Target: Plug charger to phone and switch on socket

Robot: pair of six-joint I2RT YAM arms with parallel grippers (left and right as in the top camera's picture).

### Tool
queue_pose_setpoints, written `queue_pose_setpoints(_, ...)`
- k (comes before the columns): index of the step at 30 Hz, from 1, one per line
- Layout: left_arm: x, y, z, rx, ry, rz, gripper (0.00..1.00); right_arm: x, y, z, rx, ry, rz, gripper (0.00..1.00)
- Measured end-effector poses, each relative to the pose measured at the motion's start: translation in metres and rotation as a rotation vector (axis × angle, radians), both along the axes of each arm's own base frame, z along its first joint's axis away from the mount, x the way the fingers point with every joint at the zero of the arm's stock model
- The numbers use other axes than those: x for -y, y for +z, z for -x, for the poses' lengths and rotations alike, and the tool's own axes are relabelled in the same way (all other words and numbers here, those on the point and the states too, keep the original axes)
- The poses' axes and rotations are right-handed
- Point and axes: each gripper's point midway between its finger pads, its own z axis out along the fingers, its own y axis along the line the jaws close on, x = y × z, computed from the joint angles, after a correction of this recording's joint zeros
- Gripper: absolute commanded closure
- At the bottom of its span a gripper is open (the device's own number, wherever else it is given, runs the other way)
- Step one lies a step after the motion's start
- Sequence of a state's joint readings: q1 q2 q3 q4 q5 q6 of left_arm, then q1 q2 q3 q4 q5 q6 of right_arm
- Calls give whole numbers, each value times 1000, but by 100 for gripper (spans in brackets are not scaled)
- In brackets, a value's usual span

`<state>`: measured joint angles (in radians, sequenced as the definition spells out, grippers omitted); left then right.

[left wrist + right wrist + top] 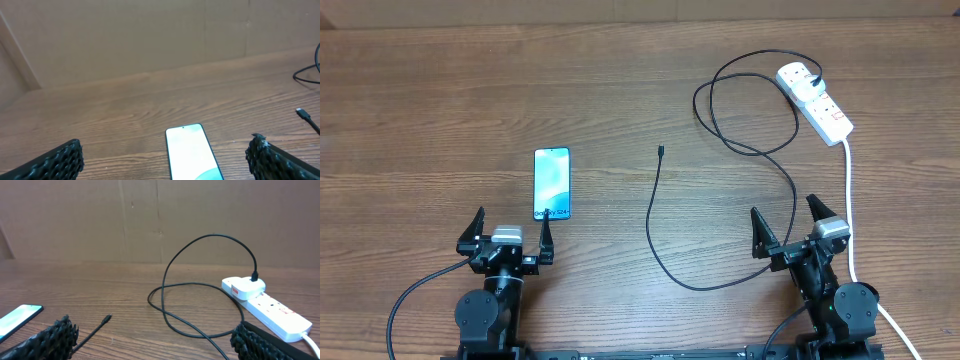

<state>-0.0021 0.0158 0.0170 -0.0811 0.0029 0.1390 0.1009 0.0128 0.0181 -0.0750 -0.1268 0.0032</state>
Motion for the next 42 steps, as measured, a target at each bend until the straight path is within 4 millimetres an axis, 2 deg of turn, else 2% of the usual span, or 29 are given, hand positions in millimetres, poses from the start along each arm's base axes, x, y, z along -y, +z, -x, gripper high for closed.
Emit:
queue_pose_setpoints(24,1,1,0,4,-5,0,0,0,0,0,-1,0,0,0)
queue_pose_setpoints(35,4,7,0,28,-26,2,0,0,0,0,0,0,0,0)
queue_pose_setpoints(42,5,31,1,57,-30,2,0,0,0,0,0,0,0,0)
